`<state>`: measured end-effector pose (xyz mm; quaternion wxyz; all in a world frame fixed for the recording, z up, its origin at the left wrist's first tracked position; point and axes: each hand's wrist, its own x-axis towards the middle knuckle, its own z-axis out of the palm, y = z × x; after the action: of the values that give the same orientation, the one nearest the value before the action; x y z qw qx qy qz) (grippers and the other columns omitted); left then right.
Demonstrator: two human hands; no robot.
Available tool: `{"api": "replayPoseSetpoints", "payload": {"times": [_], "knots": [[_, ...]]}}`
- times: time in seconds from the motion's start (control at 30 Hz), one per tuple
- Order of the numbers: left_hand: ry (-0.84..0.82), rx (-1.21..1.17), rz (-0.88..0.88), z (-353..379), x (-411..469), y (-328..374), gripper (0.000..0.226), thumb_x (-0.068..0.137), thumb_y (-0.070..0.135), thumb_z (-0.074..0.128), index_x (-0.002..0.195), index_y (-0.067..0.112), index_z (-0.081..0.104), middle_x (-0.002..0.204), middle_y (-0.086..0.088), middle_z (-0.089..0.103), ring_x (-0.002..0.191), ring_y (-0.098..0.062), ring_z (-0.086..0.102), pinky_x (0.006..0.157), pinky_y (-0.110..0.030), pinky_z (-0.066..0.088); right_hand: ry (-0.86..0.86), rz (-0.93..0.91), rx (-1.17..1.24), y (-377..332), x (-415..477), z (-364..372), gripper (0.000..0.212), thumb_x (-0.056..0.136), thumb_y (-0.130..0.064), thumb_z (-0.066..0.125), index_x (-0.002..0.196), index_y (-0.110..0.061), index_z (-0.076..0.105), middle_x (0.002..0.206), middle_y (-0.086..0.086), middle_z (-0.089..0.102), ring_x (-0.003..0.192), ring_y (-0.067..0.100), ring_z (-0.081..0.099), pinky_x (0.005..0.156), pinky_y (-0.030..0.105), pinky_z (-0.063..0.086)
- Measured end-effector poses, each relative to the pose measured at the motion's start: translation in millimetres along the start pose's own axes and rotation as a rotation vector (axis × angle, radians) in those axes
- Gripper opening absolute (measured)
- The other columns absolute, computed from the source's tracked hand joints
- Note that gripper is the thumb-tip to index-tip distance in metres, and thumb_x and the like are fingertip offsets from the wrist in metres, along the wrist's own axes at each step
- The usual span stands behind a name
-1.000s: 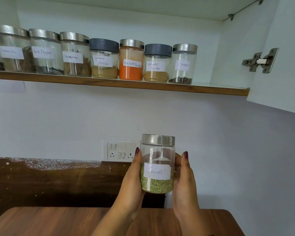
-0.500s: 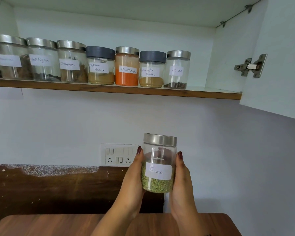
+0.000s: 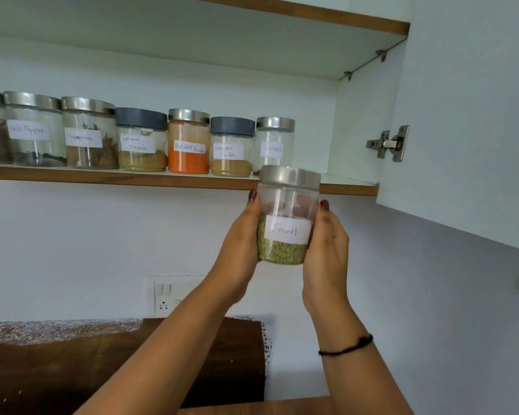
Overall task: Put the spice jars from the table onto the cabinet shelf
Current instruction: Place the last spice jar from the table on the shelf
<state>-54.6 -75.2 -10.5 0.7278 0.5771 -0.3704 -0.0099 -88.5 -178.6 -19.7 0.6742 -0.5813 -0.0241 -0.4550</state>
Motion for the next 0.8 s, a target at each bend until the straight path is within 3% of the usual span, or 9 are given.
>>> {"api": "replayPoseSetpoints", "payload": {"times": [0.13, 0.2, 0.3, 0.37, 0.47, 0.57, 0.73, 0.8], "knots": [[0.052, 0.101, 0.113, 12, 43, 2, 0.058, 0.095, 0.069, 0.026, 0.125, 0.030, 0.058, 0.124, -0.003, 0.067, 0.116, -0.015, 0.064, 0.102, -0.044, 0.051, 0.041, -0.071, -0.042, -14, 38, -3, 0.033, 0.105, -0.036, 0.038, 0.092, -0.026, 0.067, 0.084, -0.008, 0.071, 0.073, -0.001, 0.067, 0.063, 0.018, 0.053], [0.091, 0.167, 0.175, 19, 62, 1, 0.055, 0.101, 0.059, 0.024, 0.123, 0.019, 0.055, 0.120, -0.010, 0.065, 0.111, -0.019, 0.064, 0.099, -0.041, 0.053, 0.056, -0.101, -0.088, -18, 58, -6, 0.036, 0.105, -0.037, 0.037, 0.088, -0.024, 0.066, 0.082, -0.007, 0.068, 0.070, -0.001, 0.064, 0.065, 0.019, 0.053], [0.126, 0.216, 0.229, 29, 86, 6, 0.044, 0.107, 0.045, 0.023, 0.112, 0.016, 0.054, 0.102, -0.012, 0.061, 0.093, -0.017, 0.061, 0.082, -0.032, 0.052, 0.080, -0.146, -0.159, -26, 87, -7, 0.036, 0.106, -0.033, 0.033, 0.092, -0.021, 0.064, 0.083, -0.009, 0.066, 0.070, -0.001, 0.062, 0.063, 0.015, 0.051], [0.127, 0.264, 0.259, 33, 103, 9, 0.042, 0.108, 0.043, 0.024, 0.114, 0.017, 0.056, 0.105, -0.007, 0.061, 0.097, -0.017, 0.061, 0.086, -0.033, 0.052, 0.093, -0.172, -0.201, -30, 106, -8, 0.036, 0.107, -0.032, 0.031, 0.098, -0.021, 0.064, 0.089, -0.008, 0.065, 0.078, 0.004, 0.061, 0.068, 0.016, 0.050], [0.180, 0.339, 0.306, 32, 127, 10, 0.040, 0.107, 0.041, 0.029, 0.115, 0.018, 0.061, 0.116, -0.006, 0.057, 0.103, -0.015, 0.060, 0.092, -0.036, 0.052, 0.101, -0.239, -0.279, -29, 132, -8, 0.035, 0.107, -0.033, 0.029, 0.104, -0.023, 0.063, 0.096, -0.003, 0.065, 0.093, 0.015, 0.063, 0.082, 0.029, 0.051], [0.227, 0.407, 0.374, 33, 148, 11, 0.037, 0.108, 0.031, 0.034, 0.103, 0.007, 0.061, 0.099, -0.016, 0.062, 0.084, -0.015, 0.058, 0.074, -0.037, 0.049, 0.096, -0.270, -0.319, -22, 154, -7, 0.037, 0.106, -0.031, 0.029, 0.110, -0.018, 0.063, 0.103, -0.001, 0.065, 0.101, 0.018, 0.063, 0.094, 0.038, 0.051], [0.300, 0.534, 0.451, 37, 174, 1, 0.031, 0.107, 0.020, 0.039, 0.134, 0.007, 0.046, 0.124, -0.008, 0.059, 0.109, -0.016, 0.058, 0.092, -0.028, 0.050, 0.085, -0.250, -0.366, 1, 178, -11, 0.036, 0.107, -0.026, 0.028, 0.113, -0.012, 0.061, 0.102, 0.003, 0.063, 0.099, 0.018, 0.060, 0.092, 0.035, 0.050], [0.305, 0.589, 0.482, 39, 178, -4, 0.030, 0.106, 0.013, 0.038, 0.135, 0.005, 0.045, 0.123, -0.005, 0.058, 0.106, -0.011, 0.055, 0.088, -0.018, 0.049, 0.086, -0.287, -0.397, 6, 184, -13, 0.034, 0.106, -0.021, 0.029, 0.111, -0.009, 0.061, 0.099, 0.004, 0.062, 0.095, 0.018, 0.058, 0.087, 0.032, 0.048]]}}
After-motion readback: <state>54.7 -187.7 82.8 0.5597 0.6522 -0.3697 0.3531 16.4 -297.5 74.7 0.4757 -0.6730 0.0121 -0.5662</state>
